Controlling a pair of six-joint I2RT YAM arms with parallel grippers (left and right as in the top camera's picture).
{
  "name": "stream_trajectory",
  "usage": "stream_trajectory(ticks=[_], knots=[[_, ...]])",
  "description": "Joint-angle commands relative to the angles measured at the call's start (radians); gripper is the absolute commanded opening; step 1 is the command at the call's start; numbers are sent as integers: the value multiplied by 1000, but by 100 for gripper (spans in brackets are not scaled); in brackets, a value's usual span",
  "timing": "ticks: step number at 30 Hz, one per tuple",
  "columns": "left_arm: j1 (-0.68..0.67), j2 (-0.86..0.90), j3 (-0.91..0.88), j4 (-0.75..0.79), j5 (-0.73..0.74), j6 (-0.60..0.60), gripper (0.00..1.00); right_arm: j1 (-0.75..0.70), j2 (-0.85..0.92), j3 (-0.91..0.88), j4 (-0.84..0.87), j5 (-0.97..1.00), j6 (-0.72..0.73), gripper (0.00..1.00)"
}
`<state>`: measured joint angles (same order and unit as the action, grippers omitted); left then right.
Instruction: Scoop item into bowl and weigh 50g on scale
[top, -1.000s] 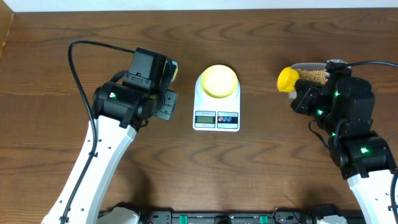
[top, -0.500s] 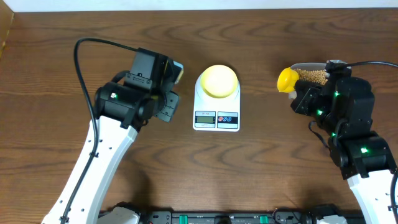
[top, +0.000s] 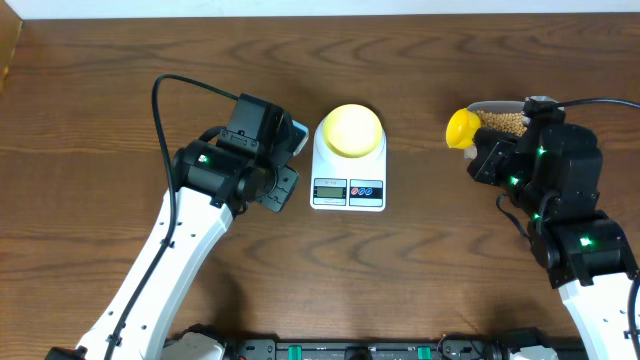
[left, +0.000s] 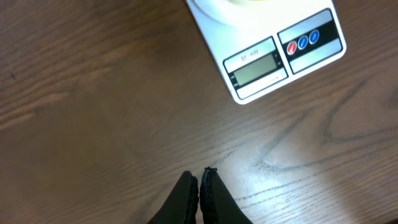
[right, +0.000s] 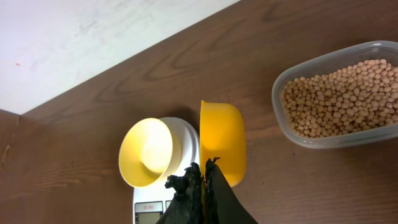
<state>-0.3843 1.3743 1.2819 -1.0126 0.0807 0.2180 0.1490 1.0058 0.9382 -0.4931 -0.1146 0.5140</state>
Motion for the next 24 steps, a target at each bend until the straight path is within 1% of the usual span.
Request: stream_trajectory(ticks=[1,14,18,24], knots=[[-2,5,-10,14,14,18,8,-4,-5,23,2,11,-15,1],[-13,35,-93,35,14,23,8,-4,-4,23,-1,11,-15,1],[-55,65,-97,42,17,60,8,-4,2,23,-1,11,-15,1],[-125,115,-97,97,16,63,8,-4,11,23,-6,11,-15,1]])
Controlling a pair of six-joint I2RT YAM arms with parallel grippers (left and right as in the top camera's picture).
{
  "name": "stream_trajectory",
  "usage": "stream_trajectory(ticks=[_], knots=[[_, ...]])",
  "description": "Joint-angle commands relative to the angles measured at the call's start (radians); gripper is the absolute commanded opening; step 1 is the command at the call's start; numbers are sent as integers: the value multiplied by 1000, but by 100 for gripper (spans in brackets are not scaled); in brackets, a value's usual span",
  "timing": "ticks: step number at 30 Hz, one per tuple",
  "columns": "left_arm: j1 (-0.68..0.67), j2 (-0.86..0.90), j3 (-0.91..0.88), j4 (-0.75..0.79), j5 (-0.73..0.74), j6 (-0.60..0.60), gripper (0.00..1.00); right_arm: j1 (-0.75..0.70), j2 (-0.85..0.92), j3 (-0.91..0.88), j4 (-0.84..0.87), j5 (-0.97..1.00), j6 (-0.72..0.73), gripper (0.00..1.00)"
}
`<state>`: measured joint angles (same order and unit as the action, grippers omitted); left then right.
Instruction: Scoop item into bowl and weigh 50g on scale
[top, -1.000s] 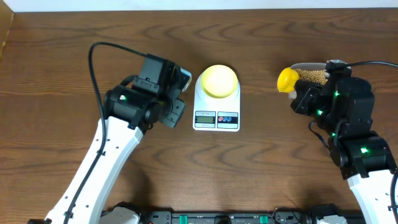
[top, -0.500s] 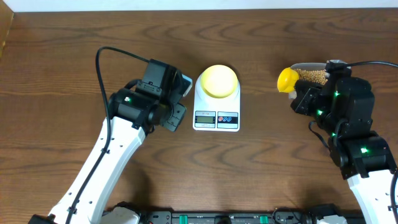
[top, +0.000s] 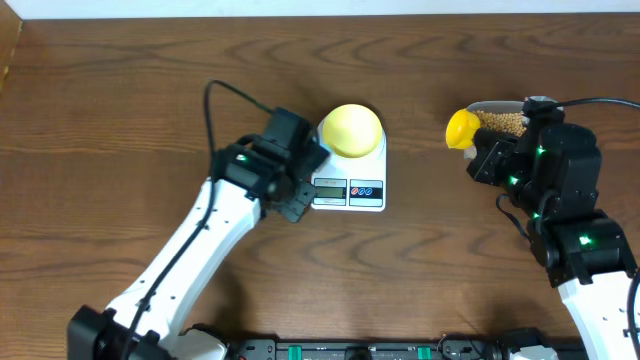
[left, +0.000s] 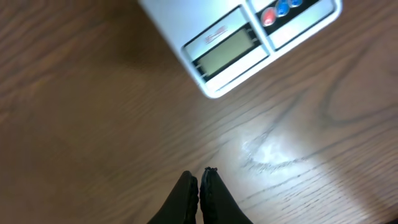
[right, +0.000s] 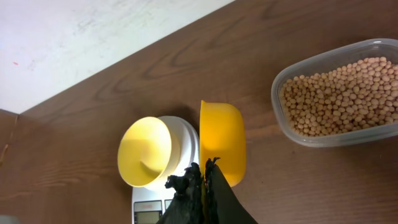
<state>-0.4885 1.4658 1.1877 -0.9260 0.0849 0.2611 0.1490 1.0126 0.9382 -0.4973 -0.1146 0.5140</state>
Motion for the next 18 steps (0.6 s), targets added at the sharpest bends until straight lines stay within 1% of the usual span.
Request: stream_trajectory(ticks=[1,9,18], knots=[[-27,35,-3,18,13,19,8,-4,4,23,-3,11,-15,1],[-50,129,-3,55,13,19,8,-4,4,23,-5,11,-15,1],[-83,143,-3,118,13,49,8,-4,5,23,-5,11,-15,1]])
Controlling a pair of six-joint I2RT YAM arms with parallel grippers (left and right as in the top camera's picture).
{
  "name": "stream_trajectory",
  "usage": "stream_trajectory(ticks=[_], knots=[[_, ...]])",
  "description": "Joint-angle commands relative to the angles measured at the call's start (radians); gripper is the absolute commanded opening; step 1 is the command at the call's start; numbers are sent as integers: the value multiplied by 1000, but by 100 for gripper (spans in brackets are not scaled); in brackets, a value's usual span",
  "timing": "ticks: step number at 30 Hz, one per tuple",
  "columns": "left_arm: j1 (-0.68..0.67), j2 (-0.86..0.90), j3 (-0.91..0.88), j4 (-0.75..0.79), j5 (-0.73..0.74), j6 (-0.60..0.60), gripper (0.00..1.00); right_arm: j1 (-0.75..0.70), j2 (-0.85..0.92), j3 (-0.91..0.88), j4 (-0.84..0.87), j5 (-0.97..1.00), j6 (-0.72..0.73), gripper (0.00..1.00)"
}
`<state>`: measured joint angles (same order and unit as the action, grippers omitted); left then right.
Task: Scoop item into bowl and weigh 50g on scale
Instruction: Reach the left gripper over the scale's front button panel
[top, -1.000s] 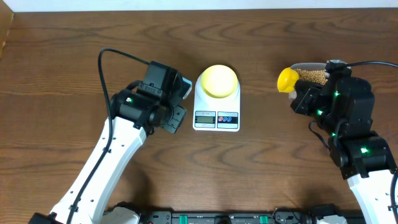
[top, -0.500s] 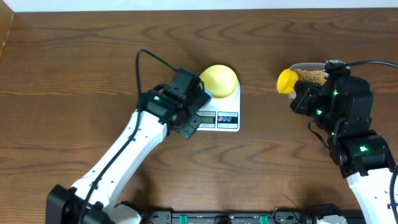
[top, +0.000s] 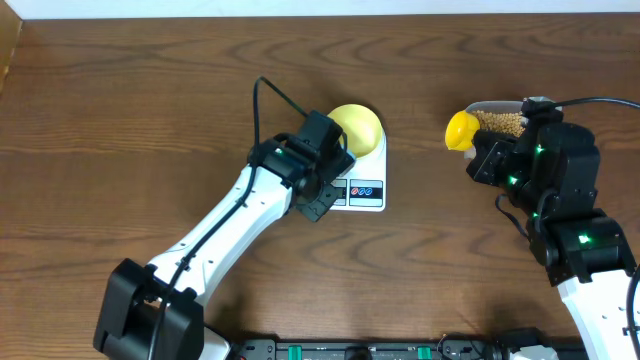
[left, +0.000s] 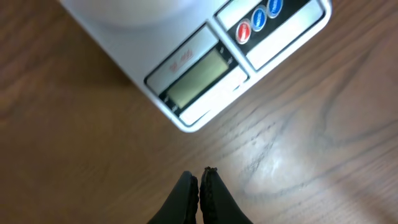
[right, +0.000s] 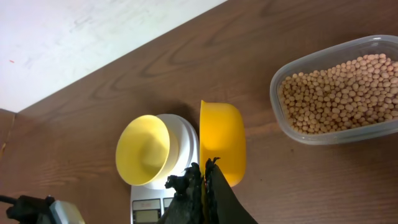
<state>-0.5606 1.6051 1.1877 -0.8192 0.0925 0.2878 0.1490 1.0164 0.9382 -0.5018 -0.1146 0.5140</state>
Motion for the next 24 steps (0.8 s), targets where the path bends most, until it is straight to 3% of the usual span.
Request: stream_trajectory(ticks=[1,24], knots=[[-14,4,-3,22,5,23,8,-4,1,23,0,11,-15,1],[-68,42,-3,130,5,22,8,-4,1,23,0,11,-16,1]])
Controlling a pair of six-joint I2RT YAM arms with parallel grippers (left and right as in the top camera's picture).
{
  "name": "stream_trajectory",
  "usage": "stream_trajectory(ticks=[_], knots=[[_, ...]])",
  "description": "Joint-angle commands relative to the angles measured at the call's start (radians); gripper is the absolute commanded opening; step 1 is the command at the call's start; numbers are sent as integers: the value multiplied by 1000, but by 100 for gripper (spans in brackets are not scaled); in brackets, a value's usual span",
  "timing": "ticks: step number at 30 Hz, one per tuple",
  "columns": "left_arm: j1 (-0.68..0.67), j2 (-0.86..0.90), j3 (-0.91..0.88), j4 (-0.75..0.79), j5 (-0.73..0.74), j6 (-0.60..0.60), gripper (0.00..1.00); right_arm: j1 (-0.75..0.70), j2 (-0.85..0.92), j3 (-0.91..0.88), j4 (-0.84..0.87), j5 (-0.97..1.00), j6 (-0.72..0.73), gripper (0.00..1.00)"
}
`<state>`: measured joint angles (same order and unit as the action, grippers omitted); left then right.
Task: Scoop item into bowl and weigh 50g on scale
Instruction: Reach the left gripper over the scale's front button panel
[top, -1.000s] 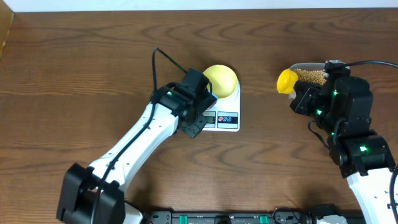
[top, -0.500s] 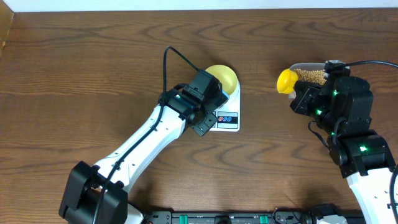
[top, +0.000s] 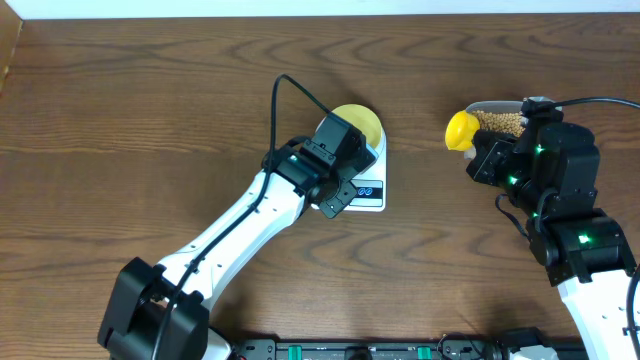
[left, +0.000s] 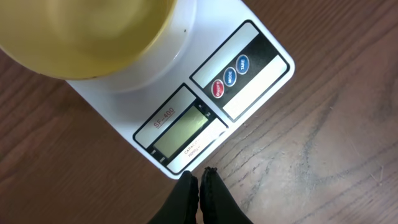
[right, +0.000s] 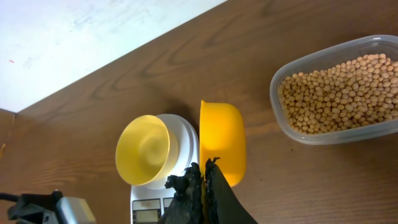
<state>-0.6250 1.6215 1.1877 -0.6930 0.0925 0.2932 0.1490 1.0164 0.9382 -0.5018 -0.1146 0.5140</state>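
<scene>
A white kitchen scale (top: 366, 190) stands mid-table with an empty yellow bowl (top: 360, 125) on its platform; its blank display (left: 180, 130) and three buttons (left: 230, 79) show in the left wrist view. My left gripper (left: 200, 175) is shut and empty, its tips just at the scale's front edge below the display. My right gripper (right: 204, 167) is shut on the handle of a yellow scoop (right: 222, 149), held in the air between the scale and a clear tub of soybeans (right: 339, 93). The scoop (top: 461, 128) looks empty.
The wooden table (top: 120, 120) ends at a pale wall strip along the top. The left arm's cable (top: 300, 100) loops over the table beside the scale. The bean tub (top: 500, 120) sits at the far right, partly under the right arm.
My left gripper has moved right and forward, from short of the scale's left front corner to its front edge below the display. The right gripper and scoop have stayed put.
The left gripper, shut, was left of the scale over bare wood. At each later moment it stood closer to the scale, and now its tips are at the front edge by the display. The right gripper held the scoop in the same place throughout.
</scene>
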Motion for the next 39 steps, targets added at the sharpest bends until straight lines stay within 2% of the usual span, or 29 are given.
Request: stream_trajectory(ticks=[1,19,23,31,39], knots=[[-3,29,-3,3,5,17,8,-4,1,23,0,11,-15,1],[-15,45,-3,45,7,19,8,-4,1,23,0,11,-15,1],[-18,45,-3,45,78,75,8,-4,1,23,0,11,-15,1],[-18,46,-3,48,80,77,8,-4,1,23,0,11,-23,1],[-18,116,-3,68,80,80,8,-4,1,23,0,11,-23,1]])
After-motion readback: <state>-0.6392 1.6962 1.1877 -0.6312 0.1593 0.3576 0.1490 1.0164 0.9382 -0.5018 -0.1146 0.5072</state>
